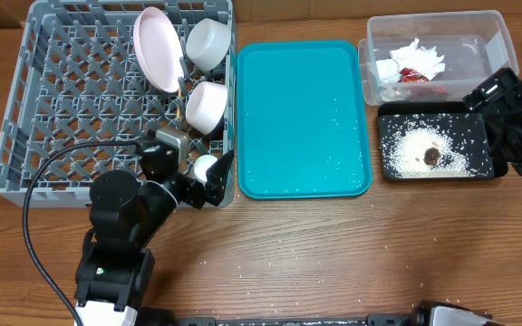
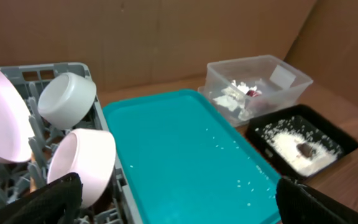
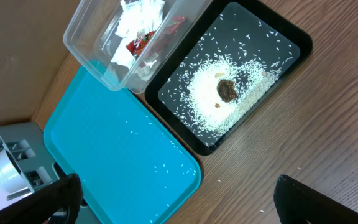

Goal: Sort waste into correct bins and load items into the dishwasher

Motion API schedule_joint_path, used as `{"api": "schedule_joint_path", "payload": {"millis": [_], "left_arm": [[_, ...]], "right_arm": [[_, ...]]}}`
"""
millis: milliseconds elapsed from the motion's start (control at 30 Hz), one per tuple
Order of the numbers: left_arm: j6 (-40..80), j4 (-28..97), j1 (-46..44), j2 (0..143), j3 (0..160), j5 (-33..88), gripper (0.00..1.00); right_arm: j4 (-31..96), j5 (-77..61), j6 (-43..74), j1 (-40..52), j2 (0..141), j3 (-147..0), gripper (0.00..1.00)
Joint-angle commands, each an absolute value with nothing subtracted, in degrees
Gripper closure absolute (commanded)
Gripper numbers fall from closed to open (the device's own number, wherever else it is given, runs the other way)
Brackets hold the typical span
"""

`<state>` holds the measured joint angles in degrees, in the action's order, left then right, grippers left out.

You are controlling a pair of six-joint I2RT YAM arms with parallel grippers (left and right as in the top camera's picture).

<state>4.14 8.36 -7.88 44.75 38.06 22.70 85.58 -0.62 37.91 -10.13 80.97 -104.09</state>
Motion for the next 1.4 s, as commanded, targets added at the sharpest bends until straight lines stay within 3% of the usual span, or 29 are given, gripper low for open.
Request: {"api": "schedule_joint_path", "payload": {"millis": [0,200,433,800,1033,1367], "left_arm": [[-4.4,9.2,-7.7,45.3,37.6,21.2,0.00],[-4.3,5.0,-8.1,43.0,32.9,15.3,0.00],[-3.9,-7.6,-6.5,26.1,15.5,8.8,0.00],[-7.7,-5.8,1.5,3.7,2.6,8.4,0.00],[-7.7,4.0,2.7,0.1,0.3,8.3,0.00],[-7.7,3.7,2.7,0.2,0.3,8.1,0.00]], "right_arm": [[85.4,-0.1,38.2,-10.3,80.6,-104.9,0.00],[85.4,-0.1,38.2,-10.3,80.6,-104.9,0.00],[85.4,-0.1,38.2,-10.3,80.6,-104.9,0.00],[85.4,-0.1,38.2,-10.3,80.6,-104.9,0.00],[85.4,-0.1,38.2,-10.3,80.6,-104.9,0.00],[85.4,-0.1,38.2,-10.3,80.6,-104.9,0.00]]}}
